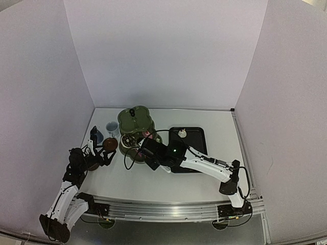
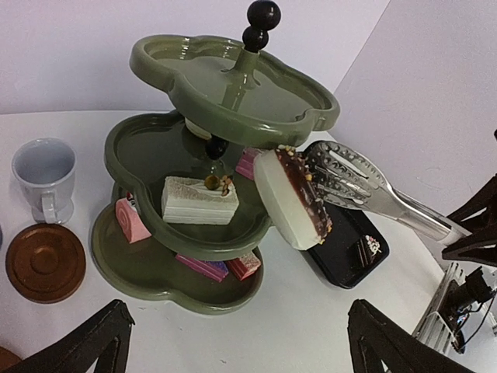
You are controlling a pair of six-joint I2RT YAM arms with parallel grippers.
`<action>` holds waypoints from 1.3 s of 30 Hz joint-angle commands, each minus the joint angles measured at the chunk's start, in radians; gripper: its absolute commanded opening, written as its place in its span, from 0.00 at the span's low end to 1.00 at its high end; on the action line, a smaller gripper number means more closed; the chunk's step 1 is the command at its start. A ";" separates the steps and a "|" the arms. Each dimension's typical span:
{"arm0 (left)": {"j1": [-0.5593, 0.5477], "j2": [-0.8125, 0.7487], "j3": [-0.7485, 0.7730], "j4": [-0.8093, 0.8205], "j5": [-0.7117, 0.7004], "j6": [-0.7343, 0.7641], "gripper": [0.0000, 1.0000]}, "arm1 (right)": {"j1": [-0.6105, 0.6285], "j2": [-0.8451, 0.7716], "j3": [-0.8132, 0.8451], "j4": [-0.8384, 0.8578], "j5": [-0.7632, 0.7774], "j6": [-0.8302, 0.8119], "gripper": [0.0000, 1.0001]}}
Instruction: Serve the afternoon tea
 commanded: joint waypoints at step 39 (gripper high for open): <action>0.002 -0.039 0.010 -0.072 -0.060 0.031 0.96 | 0.058 -0.017 -0.029 0.072 0.049 0.050 0.00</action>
